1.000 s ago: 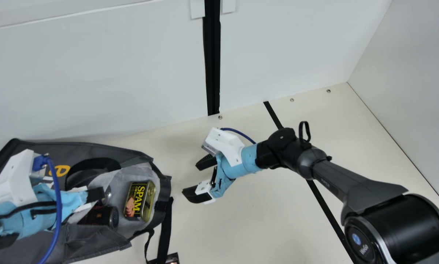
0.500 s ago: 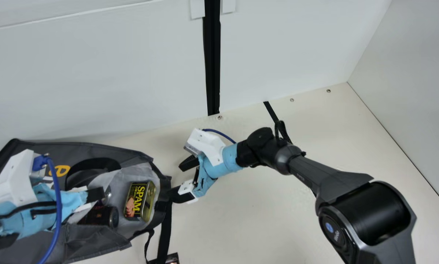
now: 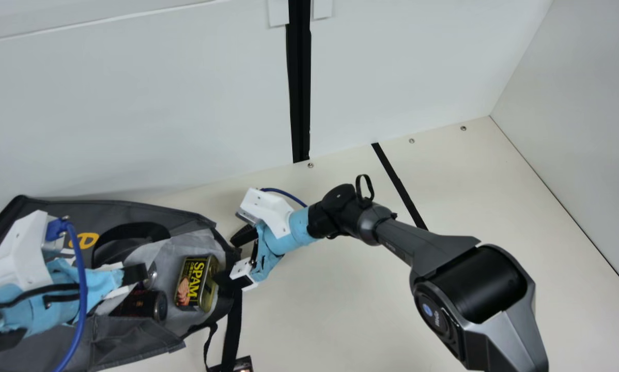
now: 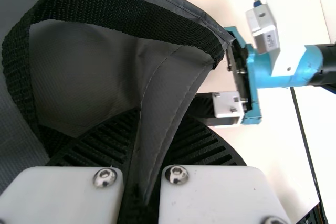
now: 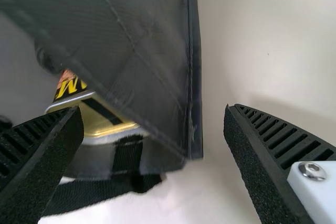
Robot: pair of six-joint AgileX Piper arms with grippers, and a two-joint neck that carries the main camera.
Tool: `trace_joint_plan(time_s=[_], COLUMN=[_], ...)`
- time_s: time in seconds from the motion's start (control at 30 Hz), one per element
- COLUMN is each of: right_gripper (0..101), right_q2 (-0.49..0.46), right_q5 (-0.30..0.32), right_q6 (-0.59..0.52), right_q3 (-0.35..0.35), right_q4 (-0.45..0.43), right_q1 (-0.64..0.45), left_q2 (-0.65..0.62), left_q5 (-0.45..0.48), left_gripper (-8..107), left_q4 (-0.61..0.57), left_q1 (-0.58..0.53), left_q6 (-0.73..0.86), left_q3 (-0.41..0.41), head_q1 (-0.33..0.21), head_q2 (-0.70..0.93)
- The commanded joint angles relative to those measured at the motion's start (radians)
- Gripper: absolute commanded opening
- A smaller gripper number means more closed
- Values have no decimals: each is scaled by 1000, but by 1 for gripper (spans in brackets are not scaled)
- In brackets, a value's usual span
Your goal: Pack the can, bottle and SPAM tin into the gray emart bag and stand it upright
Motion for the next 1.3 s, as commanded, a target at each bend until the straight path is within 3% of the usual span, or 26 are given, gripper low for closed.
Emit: trace_joint_plan(time_s=[0.0, 0.77, 1.23, 1.27], right_gripper=[95, 95, 1, 0], right_q2=[13, 117, 100, 98], right_q5=[4, 19, 51, 53], right_q6=[-2, -50, -64, -65], right_q3=[-12, -118, -96, -92], right_q4=[6, 68, 79, 79], right_q1=[6, 98, 79, 77], left_q2=[0, 0, 0, 0], left_q5=[0, 0, 0, 0], left_gripper=[-8, -8, -8, -8], left_q4=[0, 0, 0, 0], left_q1=[0, 0, 0, 0], left_q6=[0, 0, 0, 0], left_q3=[0, 0, 0, 0], head_q1=[-23, -23, -23, -23], head_q2=[-1, -1, -1, -1])
